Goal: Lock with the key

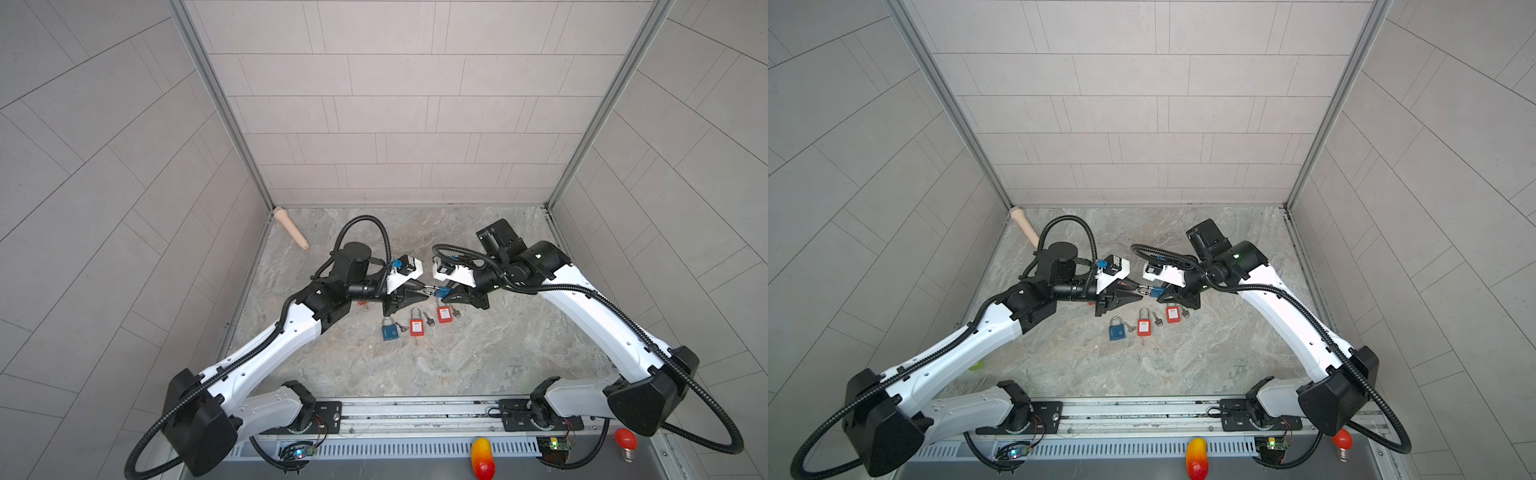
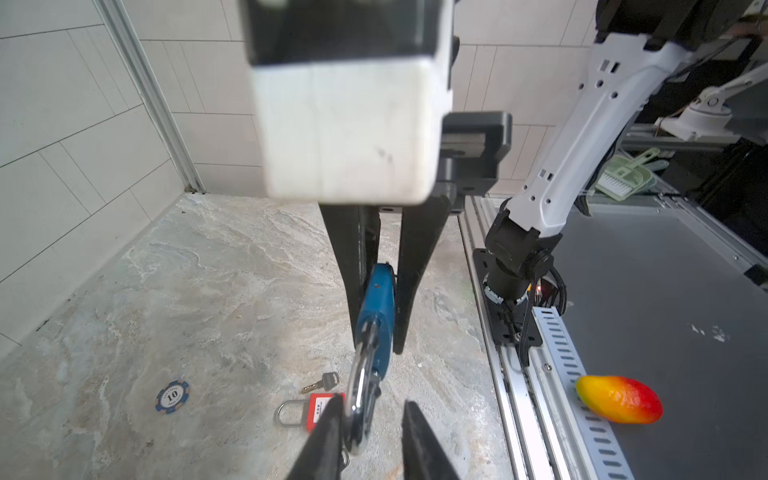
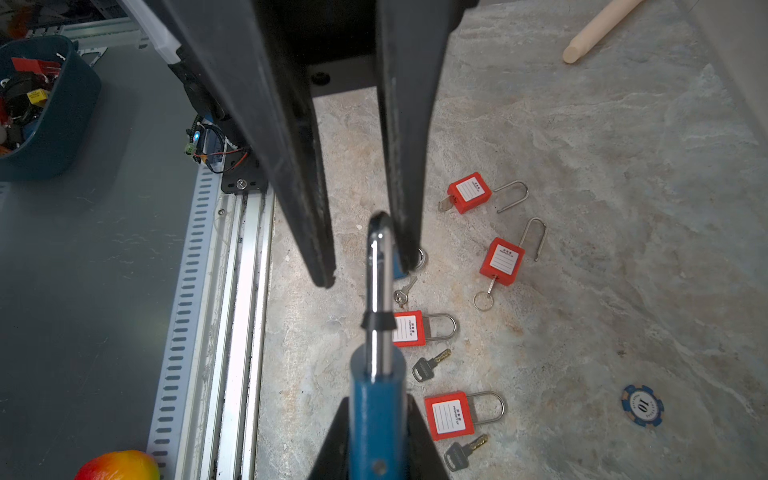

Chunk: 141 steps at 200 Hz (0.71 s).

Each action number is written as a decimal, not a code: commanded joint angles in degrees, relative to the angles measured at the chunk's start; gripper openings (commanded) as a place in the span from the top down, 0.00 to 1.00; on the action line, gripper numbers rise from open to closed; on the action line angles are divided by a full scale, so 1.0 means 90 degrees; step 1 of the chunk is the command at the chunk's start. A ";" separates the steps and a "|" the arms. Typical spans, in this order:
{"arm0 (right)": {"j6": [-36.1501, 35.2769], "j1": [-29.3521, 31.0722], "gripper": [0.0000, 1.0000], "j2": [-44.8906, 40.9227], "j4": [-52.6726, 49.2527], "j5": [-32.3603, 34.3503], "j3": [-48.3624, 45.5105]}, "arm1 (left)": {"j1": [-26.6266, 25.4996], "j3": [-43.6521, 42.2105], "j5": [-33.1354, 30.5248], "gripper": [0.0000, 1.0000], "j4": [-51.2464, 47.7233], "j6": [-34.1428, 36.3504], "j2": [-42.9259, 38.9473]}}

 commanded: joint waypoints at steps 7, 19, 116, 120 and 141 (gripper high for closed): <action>-0.0177 0.0011 1.00 0.0017 -0.0162 -0.0260 0.0165 | -0.0086 0.0302 0.0062 0.80 -0.0093 0.0256 0.0035; -0.0224 0.0008 1.00 0.0029 -0.0195 -0.0232 0.0134 | -0.0092 0.0331 0.0051 0.78 -0.0088 0.0249 0.0050; -0.0242 0.0013 1.00 -0.0026 -0.0028 -0.0488 0.0170 | -0.0216 0.0377 0.0087 1.00 -0.0163 0.0307 0.0170; -0.0242 0.0018 1.00 -0.0018 -0.0012 -0.0536 0.0170 | -0.0240 0.0382 0.0052 1.00 -0.0178 0.0336 0.0169; -0.0208 0.0032 1.00 0.0044 0.0094 -0.0898 0.0160 | -0.0406 0.0399 -0.0122 1.00 -0.0188 0.0498 0.0218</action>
